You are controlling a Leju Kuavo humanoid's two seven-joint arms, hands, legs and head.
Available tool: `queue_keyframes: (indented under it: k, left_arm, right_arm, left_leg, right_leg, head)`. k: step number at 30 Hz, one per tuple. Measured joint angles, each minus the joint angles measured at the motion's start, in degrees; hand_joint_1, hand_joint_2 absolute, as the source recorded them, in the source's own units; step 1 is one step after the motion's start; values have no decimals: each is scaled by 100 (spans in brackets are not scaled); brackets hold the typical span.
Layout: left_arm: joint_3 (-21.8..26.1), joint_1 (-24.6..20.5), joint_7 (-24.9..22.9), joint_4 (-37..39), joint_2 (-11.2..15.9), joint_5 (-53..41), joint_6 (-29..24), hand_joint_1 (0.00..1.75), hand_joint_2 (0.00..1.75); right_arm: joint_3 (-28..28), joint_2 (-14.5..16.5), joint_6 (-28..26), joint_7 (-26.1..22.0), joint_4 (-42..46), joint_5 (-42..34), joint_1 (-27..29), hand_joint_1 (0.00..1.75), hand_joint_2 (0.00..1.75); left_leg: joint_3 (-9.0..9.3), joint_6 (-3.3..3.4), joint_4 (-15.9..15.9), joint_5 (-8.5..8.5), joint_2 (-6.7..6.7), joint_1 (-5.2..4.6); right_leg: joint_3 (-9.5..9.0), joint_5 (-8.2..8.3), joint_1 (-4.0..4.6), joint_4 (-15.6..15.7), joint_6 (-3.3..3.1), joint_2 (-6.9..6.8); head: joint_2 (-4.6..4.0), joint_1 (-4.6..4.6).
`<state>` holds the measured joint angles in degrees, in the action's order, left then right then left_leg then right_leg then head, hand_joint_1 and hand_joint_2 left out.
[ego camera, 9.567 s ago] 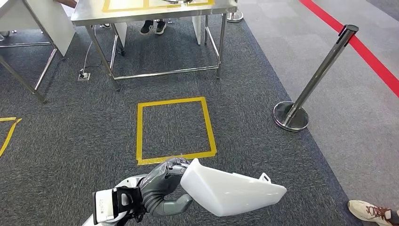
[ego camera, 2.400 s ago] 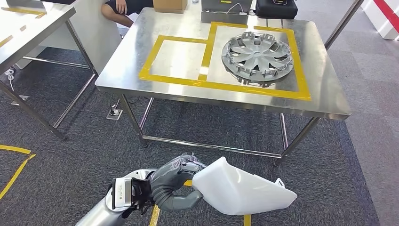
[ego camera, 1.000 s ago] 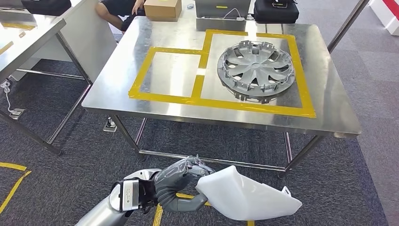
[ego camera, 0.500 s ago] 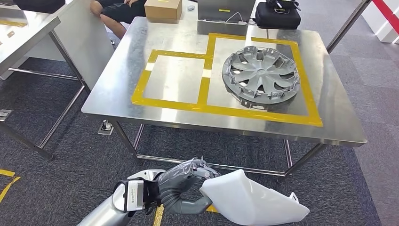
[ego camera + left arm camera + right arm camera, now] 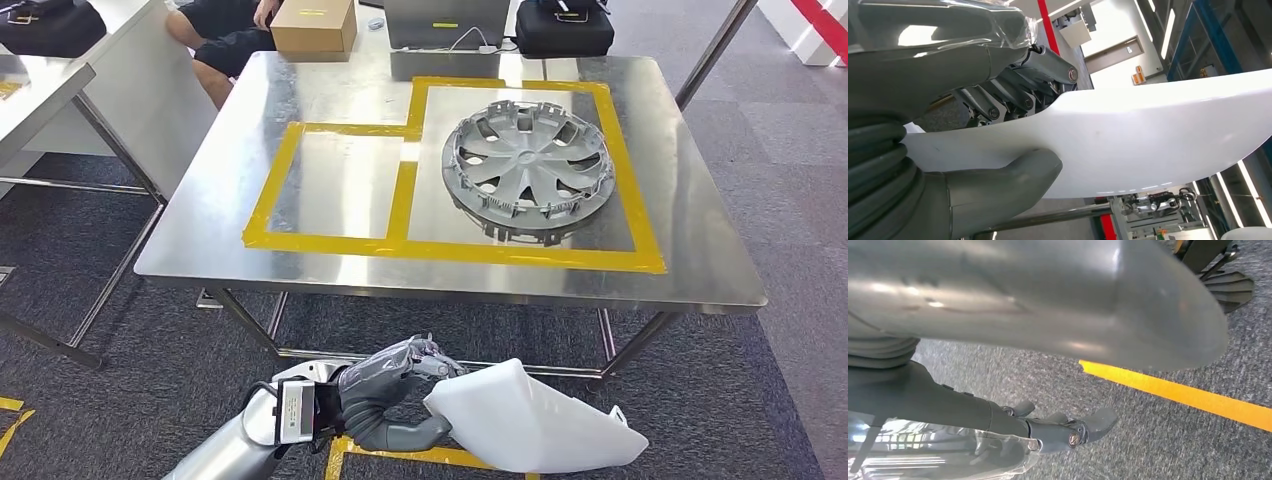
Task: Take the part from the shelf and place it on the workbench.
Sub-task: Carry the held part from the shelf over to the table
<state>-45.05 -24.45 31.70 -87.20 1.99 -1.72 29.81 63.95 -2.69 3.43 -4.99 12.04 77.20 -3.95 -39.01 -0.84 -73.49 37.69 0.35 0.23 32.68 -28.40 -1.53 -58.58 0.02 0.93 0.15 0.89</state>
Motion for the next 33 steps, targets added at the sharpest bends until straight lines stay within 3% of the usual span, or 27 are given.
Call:
queue_keyframes:
  k: [1,2,4,6,9,11,12,14,15,16,17,19,20,21,25,27,29,30,31,32,33]
  left_arm:
    - [-4,1,1,17,4,-2,0,175,175]
    - [-8,-5,3,26,5,-2,0,175,175]
    - [-13,-32,9,32,5,-2,1,175,175]
    - [-16,-64,15,37,5,-2,8,175,175]
    - [-17,-100,16,32,-19,-4,32,175,175]
    - [-18,-141,22,21,-55,-1,46,175,175]
    - [-18,-158,25,18,-67,2,52,175,175]
    - [-23,-176,28,20,-79,3,62,175,175]
    - [-28,-175,27,22,-80,2,66,175,175]
    - [-33,-175,27,26,-80,2,68,175,175]
    - [-36,-177,27,28,-81,2,68,175,175]
    - [-41,-184,27,31,-85,2,68,175,175]
    - [-43,-194,27,32,-88,2,68,175,175]
    - [-46,-205,27,33,-92,3,68,175,175]
    - [-49,-259,27,27,-121,12,68,175,175]
    - [-49,-292,28,18,-128,21,68,175,175]
    - [-52,-299,28,18,-121,28,68,175,175]
    - [-55,-295,27,22,-117,28,68,175,175]
    - [-57,-293,27,26,-115,28,68,175,175]
    - [-58,-293,27,30,-115,28,68,175,175]
    - [-59,-297,27,32,-115,31,68,175,175]
  right_arm:
    - [11,2,-1,-1,0,-17,3,0,0]
    - [21,4,-2,-1,0,-31,4,0,0]
    - [39,16,-2,-1,-1,-51,-2,0,0]
    - [62,26,-2,-4,-1,-60,-16,0,0]
    - [102,36,-12,-13,-2,-68,-11,0,0]
    - [115,45,-25,-18,-2,-70,-18,0,0]
    - [117,46,-31,-20,-2,-71,-25,0,0]
    - [122,47,-38,-21,-2,-72,-29,0,0]
    - [123,48,-39,-21,-3,-72,-17,0,0]
    - [125,49,-39,-21,-4,-72,-2,0,0]
    - [126,48,-39,-20,-5,-72,11,0,0]
    - [128,37,-39,-20,-7,-72,19,0,0]
    - [130,33,-39,-20,-7,-72,15,0,0]
    - [132,31,-39,-20,-7,-72,10,0,0]
    - [135,37,-39,-15,-7,-69,19,0,0]
    - [137,41,-39,-16,-7,-68,19,0,0]
    - [138,41,-39,-16,-7,-68,12,0,0]
    - [138,42,-39,-16,-7,-68,13,0,0]
    - [139,42,-39,-16,-7,-68,18,0,0]
    - [139,42,-39,-16,-7,-68,23,0,0]
    - [140,43,-39,-16,-7,-68,24,0,0]
  left_leg:
    - [-91,7,6,-139,-3,0]
    - [-63,22,238,-386,-13,-1]
    - [177,74,988,-898,-96,-9]
    - [369,128,1427,-1067,-181,-30]
    - [458,213,1519,-1012,-188,-39]
    - [559,285,1598,-1000,-159,-8]
    - [607,316,1622,-982,-136,-1]
    - [666,353,1628,-920,-104,-7]
    - [701,357,1628,-883,-97,-11]
    - [746,354,1627,-843,-96,-12]
    - [804,345,1627,-800,-96,-12]
    - [931,305,1626,-695,-91,-20]
    - [972,275,1621,-639,-92,-31]
    - [994,244,1622,-596,-91,-43]
    - [1032,128,1612,-487,-81,-37]
    - [827,65,1180,-286,-71,-23]
    - [316,27,352,-9,-67,-7]
    - [62,19,18,41,-66,-2]
    - [-102,19,-112,-35,-66,-1]
    - [-145,28,0,-236,-66,-2]
    - [-72,48,327,-525,-67,-4]
  right_leg:
    - [-51,-39,0,0,6,31]
    - [-111,-79,0,1,16,63]
    - [-225,-164,5,6,47,122]
    - [-266,-227,3,23,108,170]
    - [-314,-269,-19,82,217,178]
    - [-235,-384,-11,-148,262,92]
    - [-64,-502,-8,-461,276,40]
    - [462,-747,-1,-1284,302,-12]
    - [679,-765,-1,-1554,308,-17]
    - [790,-669,-1,-1610,307,-20]
    - [776,-463,-1,-1426,300,-25]
    - [496,39,5,-635,277,-54]
    - [354,184,14,-304,258,-68]
    - [261,241,27,-100,236,-78]
    - [169,156,33,-9,105,-73]
    - [93,116,0,16,38,-74]
    - [40,58,-2,17,6,-74]
    - [10,26,-2,17,5,-72]
    - [-29,-9,-2,17,9,-67]
    - [-81,-49,-1,17,16,-59]
    - [-145,-92,-1,17,27,-49]
  head:
    - [0,0]
    - [0,-1]
    - [0,-4]
    - [0,-7]
    - [0,-11]
    - [0,-36]
    - [0,-52]
    - [0,-70]
    - [0,-69]
    - [0,-71]
    - [0,-73]
    - [0,-78]
    - [0,-78]
    - [0,-80]
    - [0,-72]
    - [0,-52]
    - [0,-37]
    - [0,-36]
    - [0,-36]
    - [0,-35]
    - [0,-35]
